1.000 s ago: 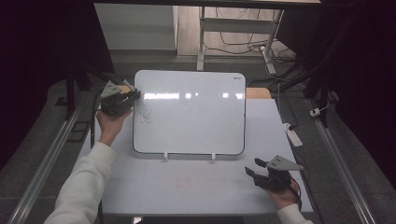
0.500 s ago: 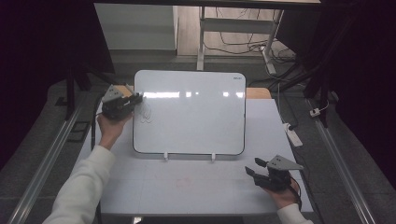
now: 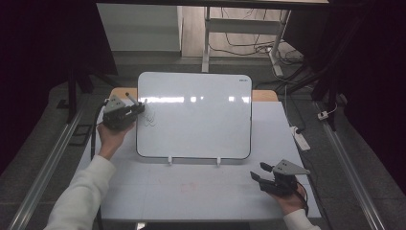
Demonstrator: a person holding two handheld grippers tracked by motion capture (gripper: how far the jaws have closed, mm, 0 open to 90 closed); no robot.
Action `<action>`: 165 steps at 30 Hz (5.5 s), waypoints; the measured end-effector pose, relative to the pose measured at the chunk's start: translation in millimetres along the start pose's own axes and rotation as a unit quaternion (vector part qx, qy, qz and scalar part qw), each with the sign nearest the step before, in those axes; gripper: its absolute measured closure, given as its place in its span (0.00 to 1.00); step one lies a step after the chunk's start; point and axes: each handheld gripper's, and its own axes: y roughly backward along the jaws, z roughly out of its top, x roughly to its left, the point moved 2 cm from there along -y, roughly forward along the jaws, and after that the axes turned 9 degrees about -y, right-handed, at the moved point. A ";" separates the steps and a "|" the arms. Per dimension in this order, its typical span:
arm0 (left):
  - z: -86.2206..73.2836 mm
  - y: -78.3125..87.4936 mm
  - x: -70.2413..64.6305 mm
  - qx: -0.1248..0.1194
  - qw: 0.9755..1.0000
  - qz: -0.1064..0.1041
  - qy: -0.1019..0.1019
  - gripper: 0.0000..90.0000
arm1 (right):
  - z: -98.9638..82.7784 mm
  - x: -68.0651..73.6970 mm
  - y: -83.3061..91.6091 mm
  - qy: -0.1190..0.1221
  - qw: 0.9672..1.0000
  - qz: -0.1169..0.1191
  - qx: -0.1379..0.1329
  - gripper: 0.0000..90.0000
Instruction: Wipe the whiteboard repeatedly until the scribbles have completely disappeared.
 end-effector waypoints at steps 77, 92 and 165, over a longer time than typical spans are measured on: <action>-4.9 -13.0 -33.5 0.002 0.999 -0.044 -0.013 0.86 | -3.5 -0.5 4.9 0.000 1.000 -0.003 -0.001 0.49; -17.6 -5.6 -45.8 0.016 0.998 -0.057 -0.031 0.86 | -2.4 1.1 4.3 0.001 1.000 -0.002 -0.001 0.49; -7.0 6.7 2.7 0.020 0.999 -0.015 -0.024 0.86 | -0.6 4.1 2.0 0.005 1.000 0.003 -0.001 0.49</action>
